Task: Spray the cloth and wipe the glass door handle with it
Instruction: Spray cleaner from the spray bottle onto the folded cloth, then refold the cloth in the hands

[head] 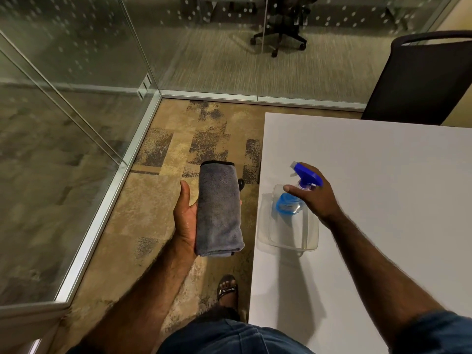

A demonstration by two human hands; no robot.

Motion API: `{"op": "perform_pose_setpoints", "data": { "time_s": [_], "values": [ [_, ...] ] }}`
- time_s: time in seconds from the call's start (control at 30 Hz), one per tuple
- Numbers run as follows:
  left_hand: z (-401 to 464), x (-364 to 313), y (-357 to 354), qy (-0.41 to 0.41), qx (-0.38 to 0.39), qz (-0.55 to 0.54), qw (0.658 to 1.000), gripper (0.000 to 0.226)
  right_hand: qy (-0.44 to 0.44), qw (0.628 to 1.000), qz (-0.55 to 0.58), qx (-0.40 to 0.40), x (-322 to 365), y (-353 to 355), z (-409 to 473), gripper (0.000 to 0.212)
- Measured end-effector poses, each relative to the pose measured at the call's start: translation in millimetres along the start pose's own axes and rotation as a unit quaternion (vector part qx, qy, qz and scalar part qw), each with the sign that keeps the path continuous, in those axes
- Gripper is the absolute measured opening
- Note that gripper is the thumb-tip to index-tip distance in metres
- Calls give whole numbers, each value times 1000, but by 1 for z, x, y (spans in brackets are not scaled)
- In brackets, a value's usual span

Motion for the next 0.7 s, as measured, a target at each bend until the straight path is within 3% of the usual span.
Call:
{"op": "perform_pose_setpoints", "data": {
  "time_s": [0.1, 0.17, 0.33, 0.4, 0.53, 0.7],
  "values": [
    [-2, 2, -2, -2, -3, -5, 1000, 106, -38, 996, -30, -79, -13, -1, -21, 105],
    [-4, 3, -4, -2, -11, -6, 1000, 107, -50, 990, -42, -126, -21, -6, -42, 111],
    [-4, 13, -7, -4, -13, 3, 1000, 110, -37, 979, -32, -198, -15, -31, -102, 78],
    [-5, 17, -7, -9, -18, 10, 1000, 109, -31, 985, -29, -170, -5, -42, -120, 58],
    [-6, 25, -9, -17, -42, 30, 999, 108, -51, 997, 54, -11, 18, -65, -144, 39],
    [-12, 29, -17, -26, -62, 53, 996, 108, -83, 990, 74, 83, 37, -85, -153, 44]
  ]
}}
Point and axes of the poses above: each hand's wrist, its own z-axis towards the middle knuckle, its own y-axis out of the back of the hand, x = y × z, the point moved 1 cm from there along z, towards the middle knuckle, and after that the axes turned 1 degree about -x, right-handed, at the moved point
